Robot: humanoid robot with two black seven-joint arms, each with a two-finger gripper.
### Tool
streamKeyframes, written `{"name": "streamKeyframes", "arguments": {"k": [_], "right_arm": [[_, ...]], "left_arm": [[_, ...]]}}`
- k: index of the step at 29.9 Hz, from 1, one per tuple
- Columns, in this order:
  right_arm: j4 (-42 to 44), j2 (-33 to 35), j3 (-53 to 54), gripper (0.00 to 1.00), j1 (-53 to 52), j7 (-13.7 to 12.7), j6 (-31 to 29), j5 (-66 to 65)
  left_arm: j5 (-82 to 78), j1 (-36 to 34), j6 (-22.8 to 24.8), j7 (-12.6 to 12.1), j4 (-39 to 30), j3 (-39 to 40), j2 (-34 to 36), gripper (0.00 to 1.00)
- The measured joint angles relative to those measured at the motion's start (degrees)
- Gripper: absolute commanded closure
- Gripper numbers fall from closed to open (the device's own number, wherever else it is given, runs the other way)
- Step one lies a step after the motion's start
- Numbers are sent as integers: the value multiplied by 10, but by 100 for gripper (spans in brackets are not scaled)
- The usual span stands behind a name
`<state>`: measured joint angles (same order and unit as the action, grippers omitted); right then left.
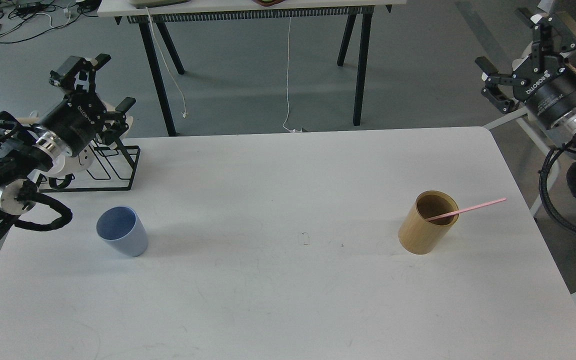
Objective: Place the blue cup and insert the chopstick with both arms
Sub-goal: 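Raise the left gripper and move it toward the light blue cup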
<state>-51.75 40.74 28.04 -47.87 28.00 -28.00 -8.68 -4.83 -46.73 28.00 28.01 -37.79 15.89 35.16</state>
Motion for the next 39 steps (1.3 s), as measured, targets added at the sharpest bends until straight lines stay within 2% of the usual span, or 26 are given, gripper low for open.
{"name": "streamKeyframes", "arguments": {"k": [10,13,19,23,31,39], "right_arm": [[-8,-21,0,3,1,0,0,-21],[-7,-21,1,3,0,0,0,-21],[-7,-16,1,3,3,0,0,-21],[-7,-15,1,3,7,0,0,-21],[-3,-14,2,3,11,0,0,-21],[-2,-10,3,3,19,0,0,-21]], "left_arm": [[5,10,0,0,14,38,28,0],[4,4,0,0,33,58,28,0],[-60,-22,0,0,24,71,47,0],[-209,-70,0,0,-25,72,84,0],[-651,-131,0,0,-258,65,163,0],[-966,-118,0,0,-288,-10,208,0]]}}
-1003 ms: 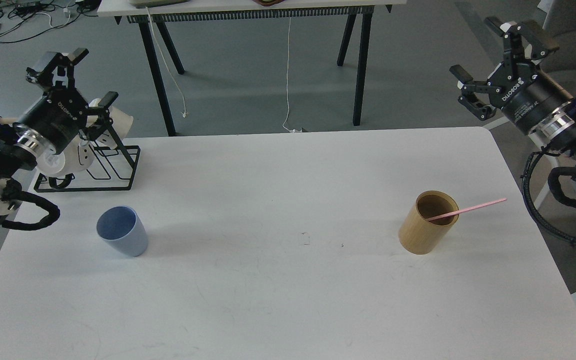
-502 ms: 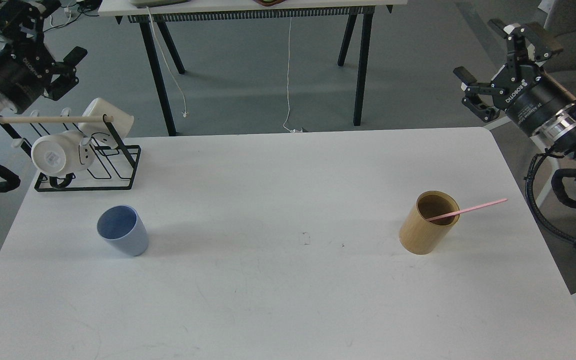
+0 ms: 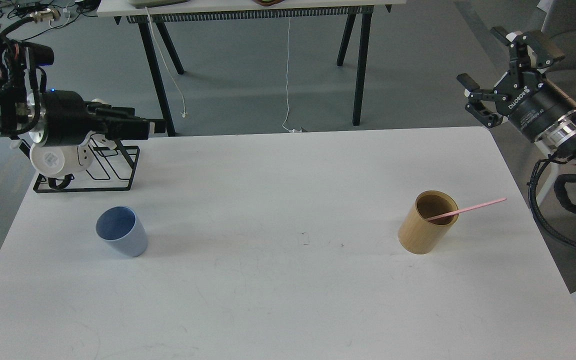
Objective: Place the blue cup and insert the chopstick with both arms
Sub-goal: 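Lower the left gripper and grasp the light blue cup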
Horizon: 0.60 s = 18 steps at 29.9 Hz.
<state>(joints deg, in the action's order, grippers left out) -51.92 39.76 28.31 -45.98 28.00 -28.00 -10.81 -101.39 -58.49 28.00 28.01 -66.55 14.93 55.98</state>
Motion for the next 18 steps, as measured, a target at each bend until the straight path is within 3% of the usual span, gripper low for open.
{"name": "streamKeyframes", "arguments": {"k": [8,18], "right_arm": [[1,1,0,3,5,0,0,0],[1,1,1,3,12,0,0,0]], "left_arm": [[-59,111,-3,0,0,-21,23,1],[-59,142,-43,0,41,-21,0,1]]}}
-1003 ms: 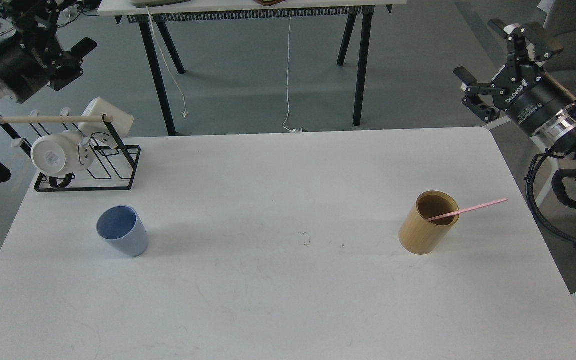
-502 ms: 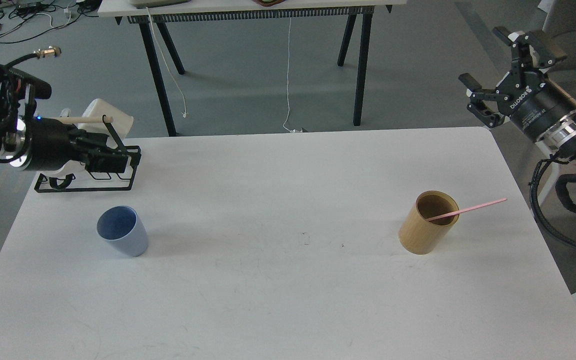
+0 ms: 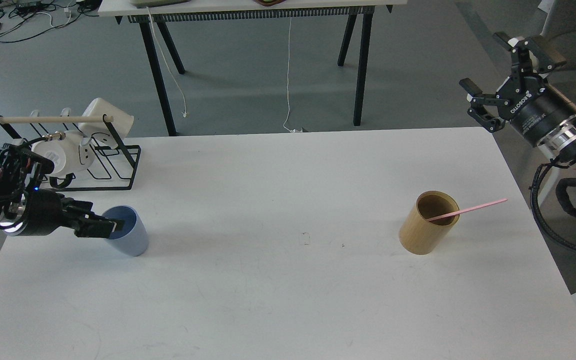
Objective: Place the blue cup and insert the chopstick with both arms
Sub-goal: 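Lower the left gripper and grasp the light blue cup, then lift the blue cup and carry it toward the tan cup, set it down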
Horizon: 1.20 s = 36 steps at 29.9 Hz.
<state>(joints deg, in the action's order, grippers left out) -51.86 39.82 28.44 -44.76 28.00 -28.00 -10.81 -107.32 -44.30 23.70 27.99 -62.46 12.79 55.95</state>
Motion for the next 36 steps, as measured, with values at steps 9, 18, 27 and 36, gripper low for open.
{"name": "streamKeyframes", "arguments": {"k": [9,18,27,36], "right_arm": [[-1,1,2,3,5,0,0,0],[-1,8,3,3,6,0,0,0],[-5,12,3,3,9,0,0,1],[-3,13,4,3,15,0,0,1]], "left_arm": [[0,7,-20,0,56,-3,-30,10],[1,19,-23,0,80,-8,-51,59],[1,23,-51,0,90,-8,-55,100],[15,15,-66,0,5,20,-24,100]]}}
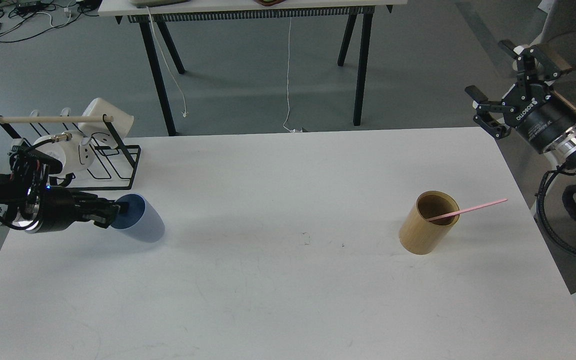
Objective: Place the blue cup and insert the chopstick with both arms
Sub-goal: 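Lift the blue cup and carry it toward the tan cup, set it down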
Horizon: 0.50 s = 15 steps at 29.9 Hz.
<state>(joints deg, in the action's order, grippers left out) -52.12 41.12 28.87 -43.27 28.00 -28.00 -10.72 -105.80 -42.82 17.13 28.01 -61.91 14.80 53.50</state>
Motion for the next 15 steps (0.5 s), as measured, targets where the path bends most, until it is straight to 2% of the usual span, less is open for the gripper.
{"name": "streamKeyframes", "arguments": {"k": [4,7,9,15], "right_arm": [[9,11,12,3,0,0,0,0],[28,17,28,3,2,0,0,5],[44,18,35,3,4,0,0,8],[71,19,40,3,5,0,0,10]], "left_arm": [[8,-31,39,0,-71,39,-1,100],[10,-74,71,0,-90,47,-66,100],[10,-93,82,0,-80,46,-118,100],[-21,-131,95,0,10,13,-269,100]]}}
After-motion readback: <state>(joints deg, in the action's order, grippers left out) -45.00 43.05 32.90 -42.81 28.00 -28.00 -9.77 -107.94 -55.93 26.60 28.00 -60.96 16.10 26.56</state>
